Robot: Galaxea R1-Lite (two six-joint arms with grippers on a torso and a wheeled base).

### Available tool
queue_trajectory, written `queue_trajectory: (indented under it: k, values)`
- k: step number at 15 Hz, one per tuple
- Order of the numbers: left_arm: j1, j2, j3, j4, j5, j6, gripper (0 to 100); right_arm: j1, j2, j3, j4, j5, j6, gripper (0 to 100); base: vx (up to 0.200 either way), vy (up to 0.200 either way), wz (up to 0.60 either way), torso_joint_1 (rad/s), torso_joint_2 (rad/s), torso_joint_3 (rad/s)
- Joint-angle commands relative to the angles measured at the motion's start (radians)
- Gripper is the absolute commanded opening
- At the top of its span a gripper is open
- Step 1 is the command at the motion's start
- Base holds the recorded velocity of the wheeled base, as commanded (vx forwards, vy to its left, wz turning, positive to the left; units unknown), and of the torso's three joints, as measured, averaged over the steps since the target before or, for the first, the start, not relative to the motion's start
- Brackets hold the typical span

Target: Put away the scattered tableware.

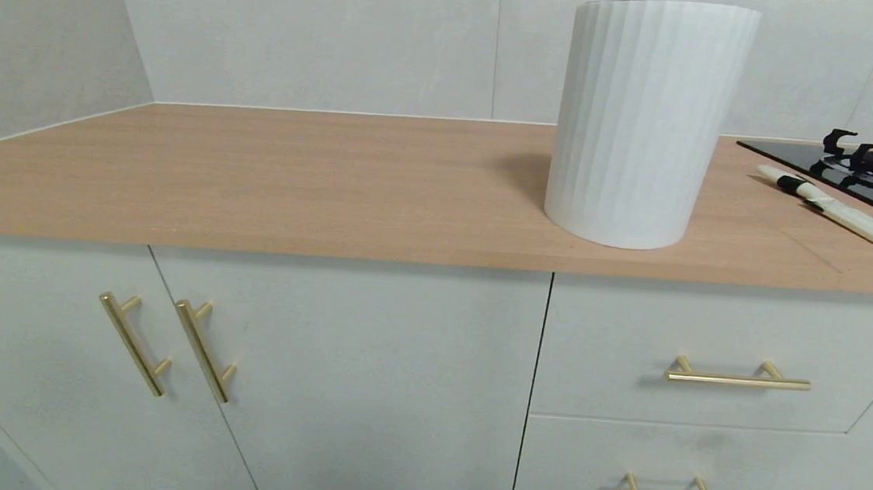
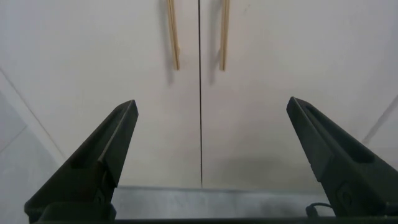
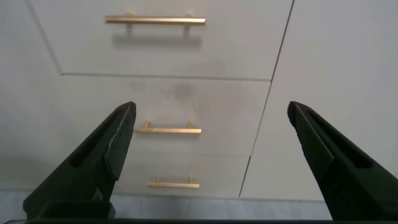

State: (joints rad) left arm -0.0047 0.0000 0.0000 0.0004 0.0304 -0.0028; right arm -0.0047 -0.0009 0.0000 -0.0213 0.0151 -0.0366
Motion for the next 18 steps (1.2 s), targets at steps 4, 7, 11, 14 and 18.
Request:
queue_trajectory:
  k: [4, 7, 11, 14, 18]
  values:
    - [0.000, 0.000, 0.000, 0.000, 0.000, 0.000, 100, 0.000, 0.002, 0.000, 0.000, 0.000, 0.000, 100, 0.000, 0.000, 0.00, 0.000, 0.00, 0.000]
    - [0.000, 0.000, 0.000, 0.000, 0.000, 0.000, 100, 0.000, 0.002, 0.000, 0.000, -0.001, 0.001, 100, 0.000, -0.067, 0.00, 0.002, 0.00, 0.001]
    - [0.000, 0.000, 0.000, 0.001, 0.000, 0.000, 100, 0.000, 0.002, 0.000, 0.000, -0.001, 0.001, 100, 0.000, -0.200, 0.00, 0.005, 0.00, 0.001]
    - [0.000, 0.000, 0.000, 0.000, 0.000, 0.000, 100, 0.000, 0.002, 0.000, -0.002, -0.001, -0.003, 100, 0.000, -0.200, 0.00, 0.001, 0.00, 0.002]
    - [0.000, 0.000, 0.000, 0.000, 0.000, -0.006, 100, 0.000, 0.002, 0.000, -0.002, -0.001, -0.006, 100, 0.000, -0.050, 0.00, -0.001, 0.00, 0.002]
